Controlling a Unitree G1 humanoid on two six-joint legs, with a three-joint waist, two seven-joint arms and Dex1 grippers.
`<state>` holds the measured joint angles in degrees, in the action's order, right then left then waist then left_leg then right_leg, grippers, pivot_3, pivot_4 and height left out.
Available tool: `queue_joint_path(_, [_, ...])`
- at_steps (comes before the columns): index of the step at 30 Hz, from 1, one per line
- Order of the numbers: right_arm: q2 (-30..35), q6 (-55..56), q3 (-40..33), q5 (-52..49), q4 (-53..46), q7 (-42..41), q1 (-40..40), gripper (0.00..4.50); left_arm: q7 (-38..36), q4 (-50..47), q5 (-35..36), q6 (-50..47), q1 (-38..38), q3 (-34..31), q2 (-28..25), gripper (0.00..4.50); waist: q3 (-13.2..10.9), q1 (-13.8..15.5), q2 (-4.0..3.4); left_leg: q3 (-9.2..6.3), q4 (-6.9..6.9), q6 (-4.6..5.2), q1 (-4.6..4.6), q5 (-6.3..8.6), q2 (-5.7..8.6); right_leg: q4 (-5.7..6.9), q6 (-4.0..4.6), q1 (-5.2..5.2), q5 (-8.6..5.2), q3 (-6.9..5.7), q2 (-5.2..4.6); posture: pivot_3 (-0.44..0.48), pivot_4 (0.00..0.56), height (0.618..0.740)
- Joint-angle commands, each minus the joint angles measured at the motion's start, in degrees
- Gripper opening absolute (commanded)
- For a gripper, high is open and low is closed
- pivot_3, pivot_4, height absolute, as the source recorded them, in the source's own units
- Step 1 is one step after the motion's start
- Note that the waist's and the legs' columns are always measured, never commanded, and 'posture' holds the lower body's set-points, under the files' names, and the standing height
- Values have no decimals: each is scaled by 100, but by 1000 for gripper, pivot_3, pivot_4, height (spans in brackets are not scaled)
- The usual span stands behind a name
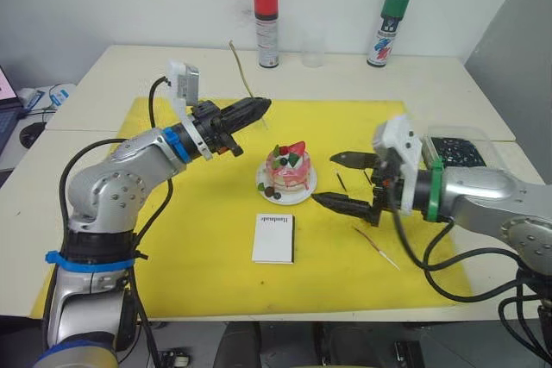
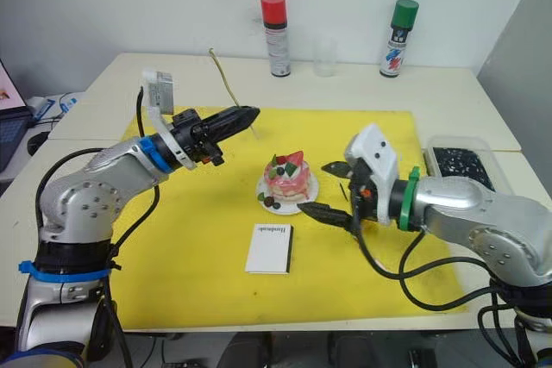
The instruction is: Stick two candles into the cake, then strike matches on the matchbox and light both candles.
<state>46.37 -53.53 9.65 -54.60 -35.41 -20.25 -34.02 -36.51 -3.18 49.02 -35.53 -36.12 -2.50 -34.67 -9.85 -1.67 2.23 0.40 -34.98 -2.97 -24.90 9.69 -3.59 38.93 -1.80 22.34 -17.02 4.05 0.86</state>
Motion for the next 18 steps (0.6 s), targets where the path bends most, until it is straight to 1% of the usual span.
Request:
queue_joint_path(1, [-233,-173,118,332,-233,183,-187,4462,-446,37,-228,93,-140,45,78,0,-1,-1,2,0,1,0,-5,0,-1,0,3,3,0,-1,-1,0,150,740])
queue_joint_path(6, [-674,-511,106,522,-323,475,-270,4462,-877,293,-608,130,-86,93,69,0,-1,-2,1,-4,6,0,-11,1,-1,0,11,6,0,-7,-2,0,150,740])
queue_joint_path(10, [-932,-716,97,626,-406,617,-243,4462,-1263,585,-1113,465,-61,243,115,0,-2,-3,0,-10,7,0,-10,1,-2,5,11,5,-1,-13,-1,0,150,740])
queue_joint_path(18, [-1099,-920,85,840,-480,572,-161,4462,-1459,814,-1519,697,30,192,373,0,-2,-5,0,-9,4,0,-10,1,-1,5,9,3,-1,-12,-3,0,150,740])
